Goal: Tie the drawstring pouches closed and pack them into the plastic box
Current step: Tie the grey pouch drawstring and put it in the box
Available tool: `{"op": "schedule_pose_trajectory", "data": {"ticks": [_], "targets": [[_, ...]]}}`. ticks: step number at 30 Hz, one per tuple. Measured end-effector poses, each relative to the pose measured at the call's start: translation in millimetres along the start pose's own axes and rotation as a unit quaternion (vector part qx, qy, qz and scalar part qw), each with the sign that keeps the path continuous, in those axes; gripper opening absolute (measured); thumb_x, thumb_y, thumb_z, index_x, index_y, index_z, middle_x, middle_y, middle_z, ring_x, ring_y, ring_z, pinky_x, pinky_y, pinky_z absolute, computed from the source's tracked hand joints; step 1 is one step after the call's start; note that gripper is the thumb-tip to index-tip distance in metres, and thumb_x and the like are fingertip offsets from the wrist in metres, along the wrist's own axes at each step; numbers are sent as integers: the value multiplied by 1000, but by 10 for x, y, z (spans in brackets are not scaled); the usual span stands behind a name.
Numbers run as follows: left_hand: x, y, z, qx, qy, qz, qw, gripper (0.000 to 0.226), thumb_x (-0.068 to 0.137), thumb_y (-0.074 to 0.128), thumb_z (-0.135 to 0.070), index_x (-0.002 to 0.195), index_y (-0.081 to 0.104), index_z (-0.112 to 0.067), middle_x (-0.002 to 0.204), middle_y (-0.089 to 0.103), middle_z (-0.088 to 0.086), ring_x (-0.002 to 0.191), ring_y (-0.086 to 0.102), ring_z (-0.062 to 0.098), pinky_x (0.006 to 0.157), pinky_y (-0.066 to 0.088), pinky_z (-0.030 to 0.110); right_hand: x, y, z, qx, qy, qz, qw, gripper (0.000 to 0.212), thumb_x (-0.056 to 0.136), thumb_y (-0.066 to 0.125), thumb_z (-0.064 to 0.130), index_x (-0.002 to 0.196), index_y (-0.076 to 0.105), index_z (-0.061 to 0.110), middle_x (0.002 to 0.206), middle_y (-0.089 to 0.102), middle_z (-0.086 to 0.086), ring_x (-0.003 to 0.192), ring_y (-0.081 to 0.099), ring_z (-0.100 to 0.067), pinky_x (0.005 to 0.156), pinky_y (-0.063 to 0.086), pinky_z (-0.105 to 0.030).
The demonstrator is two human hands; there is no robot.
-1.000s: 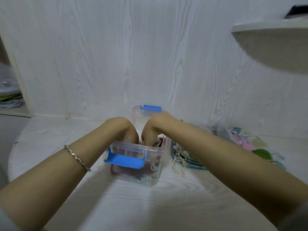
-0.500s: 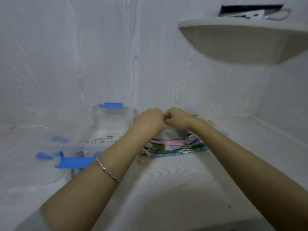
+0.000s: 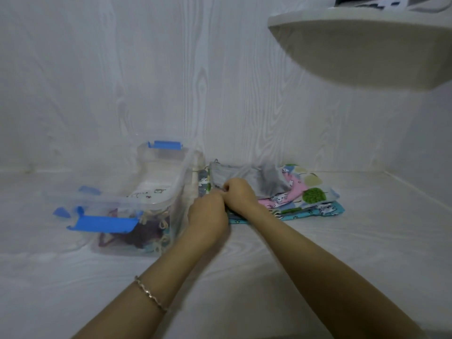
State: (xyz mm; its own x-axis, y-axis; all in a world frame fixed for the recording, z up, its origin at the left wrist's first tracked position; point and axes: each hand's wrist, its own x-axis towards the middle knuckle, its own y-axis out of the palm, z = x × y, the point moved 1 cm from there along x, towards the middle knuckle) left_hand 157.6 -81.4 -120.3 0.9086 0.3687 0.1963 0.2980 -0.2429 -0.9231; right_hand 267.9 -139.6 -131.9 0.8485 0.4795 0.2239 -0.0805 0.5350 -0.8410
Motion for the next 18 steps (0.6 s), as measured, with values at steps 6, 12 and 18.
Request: {"op": "schedule_pose_trajectory", "data": {"ticks": [6,12,18], "targets": [[83,-164,-62,-296,-43,-57,953,54,102,24,-44,96,64,-7,87,66,14,78,60,28,66,44,35,-209,-682,-29,33,-118,-81,989,24,87,51,24,63,45,24,78,48,-7,76,49,-24,66,36,-37],[168,-164,-170,-680,-259,72,682,46,97,34,-57,87,49,-15,62,42,1,44,36,9,32,27,13,-722,-1246,-262,94,-148,130,976,27,97,52,26,73,63,28,63,46,3,59,42,-16,57,33,-34],[159,32,-65,-707,-280,0,650,24,98,52,-34,83,54,-16,58,39,-4,43,27,7,32,23,15,-971,-1225,-498,25,-124,217,968,39,99,52,19,62,43,13,57,36,3,52,33,-8,53,28,-23]]}}
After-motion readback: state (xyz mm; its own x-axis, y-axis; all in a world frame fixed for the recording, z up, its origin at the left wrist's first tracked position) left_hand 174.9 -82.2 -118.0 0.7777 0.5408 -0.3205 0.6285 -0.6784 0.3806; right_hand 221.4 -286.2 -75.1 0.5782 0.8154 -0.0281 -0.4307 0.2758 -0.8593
